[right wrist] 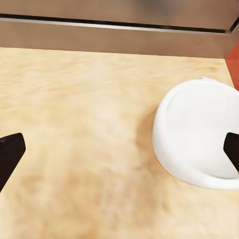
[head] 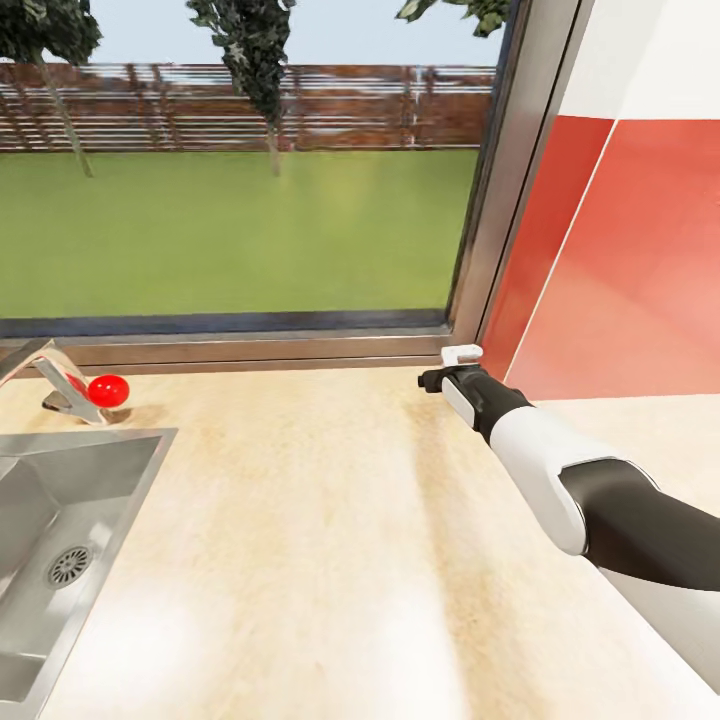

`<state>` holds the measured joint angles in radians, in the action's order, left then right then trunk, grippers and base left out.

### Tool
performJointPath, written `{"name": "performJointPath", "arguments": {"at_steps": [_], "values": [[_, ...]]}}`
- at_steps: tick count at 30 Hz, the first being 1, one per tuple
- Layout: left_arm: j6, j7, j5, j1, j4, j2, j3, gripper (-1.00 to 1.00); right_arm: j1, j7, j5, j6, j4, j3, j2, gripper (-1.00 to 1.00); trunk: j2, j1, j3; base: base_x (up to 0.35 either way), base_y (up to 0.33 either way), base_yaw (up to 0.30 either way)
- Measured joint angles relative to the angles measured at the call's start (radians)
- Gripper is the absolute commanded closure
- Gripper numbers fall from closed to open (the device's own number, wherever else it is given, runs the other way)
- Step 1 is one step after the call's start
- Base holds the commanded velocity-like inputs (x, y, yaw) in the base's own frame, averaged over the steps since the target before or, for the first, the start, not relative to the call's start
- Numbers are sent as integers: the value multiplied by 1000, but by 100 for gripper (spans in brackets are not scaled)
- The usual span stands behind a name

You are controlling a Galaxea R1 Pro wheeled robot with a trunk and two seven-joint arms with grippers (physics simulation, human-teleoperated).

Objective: Set up a coffee station on the kitchen countertop: keep the coffee maker on the countertop, move the bottle of coffee from the kitchen shelf to the counter next to the coffee maker, place a paper coffee filter on top of the coffee maker, put the saucer next to the coffee maker with the coffee cup on the saucer, and place the electric kettle next to the coffee maker.

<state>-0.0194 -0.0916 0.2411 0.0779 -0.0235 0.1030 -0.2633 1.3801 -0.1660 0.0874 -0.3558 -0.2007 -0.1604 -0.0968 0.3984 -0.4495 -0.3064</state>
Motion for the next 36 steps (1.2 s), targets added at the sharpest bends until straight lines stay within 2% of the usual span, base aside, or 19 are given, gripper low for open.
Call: {"name": "performJointPath", "arguments": {"at_steps": [14, 36], "values": [[1, 0, 0, 13, 0, 0, 0, -100, 0, 0, 0, 1, -1, -1, 0, -100, 0, 0, -18, 0, 0, 0], [3, 0, 1, 30, -1, 1, 0, -100, 0, 0, 0, 0, 0, 0, 0, -100, 0, 0, -19, 25, 0, 0]]}}
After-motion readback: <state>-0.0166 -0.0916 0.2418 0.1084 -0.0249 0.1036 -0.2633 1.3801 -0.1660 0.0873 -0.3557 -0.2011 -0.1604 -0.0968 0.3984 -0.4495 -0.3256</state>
